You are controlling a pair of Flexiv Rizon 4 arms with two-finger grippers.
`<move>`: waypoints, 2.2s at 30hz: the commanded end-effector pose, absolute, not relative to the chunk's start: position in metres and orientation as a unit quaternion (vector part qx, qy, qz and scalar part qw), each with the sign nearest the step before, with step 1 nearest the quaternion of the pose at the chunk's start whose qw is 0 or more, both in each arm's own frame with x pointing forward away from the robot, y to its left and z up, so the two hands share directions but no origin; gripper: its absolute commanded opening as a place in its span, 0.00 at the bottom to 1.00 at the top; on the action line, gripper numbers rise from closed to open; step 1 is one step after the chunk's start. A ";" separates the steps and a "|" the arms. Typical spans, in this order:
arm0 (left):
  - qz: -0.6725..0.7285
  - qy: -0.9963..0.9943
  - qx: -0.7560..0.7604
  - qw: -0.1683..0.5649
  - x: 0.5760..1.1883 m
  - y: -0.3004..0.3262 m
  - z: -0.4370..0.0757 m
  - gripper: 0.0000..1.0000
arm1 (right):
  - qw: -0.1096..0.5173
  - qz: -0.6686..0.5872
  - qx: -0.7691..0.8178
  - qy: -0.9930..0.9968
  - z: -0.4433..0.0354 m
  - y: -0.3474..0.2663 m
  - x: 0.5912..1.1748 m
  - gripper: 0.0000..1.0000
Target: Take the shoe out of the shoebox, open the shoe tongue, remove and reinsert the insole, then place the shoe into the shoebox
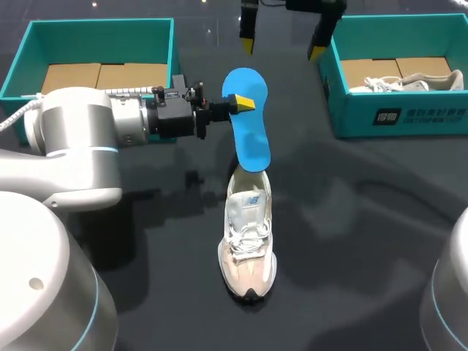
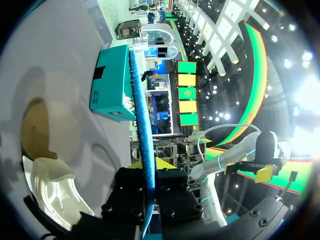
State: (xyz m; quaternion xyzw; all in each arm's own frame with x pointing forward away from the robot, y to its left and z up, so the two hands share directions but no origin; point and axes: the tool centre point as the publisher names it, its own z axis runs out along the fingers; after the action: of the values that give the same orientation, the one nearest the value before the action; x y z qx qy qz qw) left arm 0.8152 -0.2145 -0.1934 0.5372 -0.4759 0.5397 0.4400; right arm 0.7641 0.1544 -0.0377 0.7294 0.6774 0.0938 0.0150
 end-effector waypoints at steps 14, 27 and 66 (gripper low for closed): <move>0.540 -0.476 0.538 0.439 0.814 -0.214 -0.193 0.00 | -0.155 0.281 0.701 0.637 -0.067 0.084 0.764 1.00; 0.540 -0.476 0.538 0.439 0.814 -0.214 -0.193 0.00 | -0.243 0.364 0.678 0.590 -0.087 0.070 0.764 1.00; 0.590 -0.510 0.482 0.398 0.812 -0.209 -0.189 0.00 | -0.379 0.448 0.617 0.524 -0.136 0.092 0.763 1.00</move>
State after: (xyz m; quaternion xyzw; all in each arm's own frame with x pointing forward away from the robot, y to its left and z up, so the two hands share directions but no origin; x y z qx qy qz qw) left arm 0.8145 -0.2140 -0.1884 0.4918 -0.5113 0.5753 0.4072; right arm 0.7581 0.0896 -0.1321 0.6325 0.5330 0.4310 -0.3606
